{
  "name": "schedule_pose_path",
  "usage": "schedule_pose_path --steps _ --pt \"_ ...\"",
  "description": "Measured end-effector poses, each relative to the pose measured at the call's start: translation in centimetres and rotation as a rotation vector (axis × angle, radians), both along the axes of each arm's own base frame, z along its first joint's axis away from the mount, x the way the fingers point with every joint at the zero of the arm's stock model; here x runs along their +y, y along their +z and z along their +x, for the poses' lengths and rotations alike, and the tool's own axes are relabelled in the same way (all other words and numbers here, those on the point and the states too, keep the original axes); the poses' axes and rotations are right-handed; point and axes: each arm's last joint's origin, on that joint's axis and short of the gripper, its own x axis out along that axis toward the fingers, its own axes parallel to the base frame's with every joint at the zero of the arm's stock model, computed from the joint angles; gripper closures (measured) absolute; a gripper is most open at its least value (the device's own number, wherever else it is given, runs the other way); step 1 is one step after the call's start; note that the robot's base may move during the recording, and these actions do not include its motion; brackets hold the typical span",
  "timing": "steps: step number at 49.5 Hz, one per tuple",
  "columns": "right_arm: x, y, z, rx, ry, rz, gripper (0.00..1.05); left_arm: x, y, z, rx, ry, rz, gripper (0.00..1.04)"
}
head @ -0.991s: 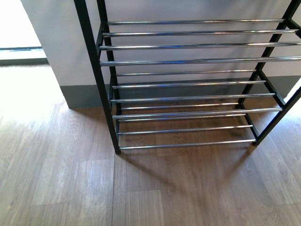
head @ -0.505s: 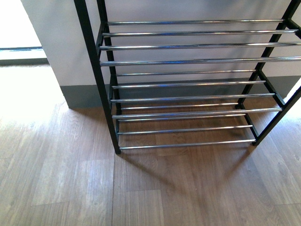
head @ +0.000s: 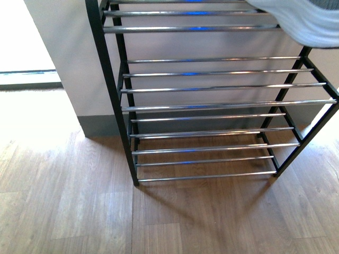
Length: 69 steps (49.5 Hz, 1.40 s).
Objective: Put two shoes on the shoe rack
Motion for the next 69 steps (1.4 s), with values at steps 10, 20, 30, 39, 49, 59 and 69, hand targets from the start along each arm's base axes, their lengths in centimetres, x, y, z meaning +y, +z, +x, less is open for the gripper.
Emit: schedule_pose_path --steps 10,20,30,39,49,59,69 --pt "0.0 0.0 0.0 0.0 0.0 0.0 1.03 0.0 0.0 0.0 0.0 0.0 0.0 1.02" --pt "0.0 0.0 0.0 0.0 0.0 0.0 1.03 0.0 0.0 0.0 0.001 0.0 0.001 1.02" --pt "0.0 0.01 0.0 0.0 0.0 -0.001 1.03 0.0 0.0 0.0 0.001 0.0 0.0 1.02" --pt "0.0 0.03 0.0 -0.001 0.0 0.0 1.03 0.0 0.0 0.0 0.0 0.0 0.001 1.02" --pt "0.0 0.03 0.0 -0.001 0.0 -0.001 1.03 0.0 0.0 0.0 0.0 0.0 0.0 1.02" --pt "0.0 0.03 0.0 -0.001 0.0 0.0 1.03 0.0 0.0 0.0 0.0 0.0 0.001 1.02" --pt "0.03 0.03 0.01 -0.001 0.008 0.0 1.03 0.04 0.0 -0.02 0.0 0.012 0.001 1.02"
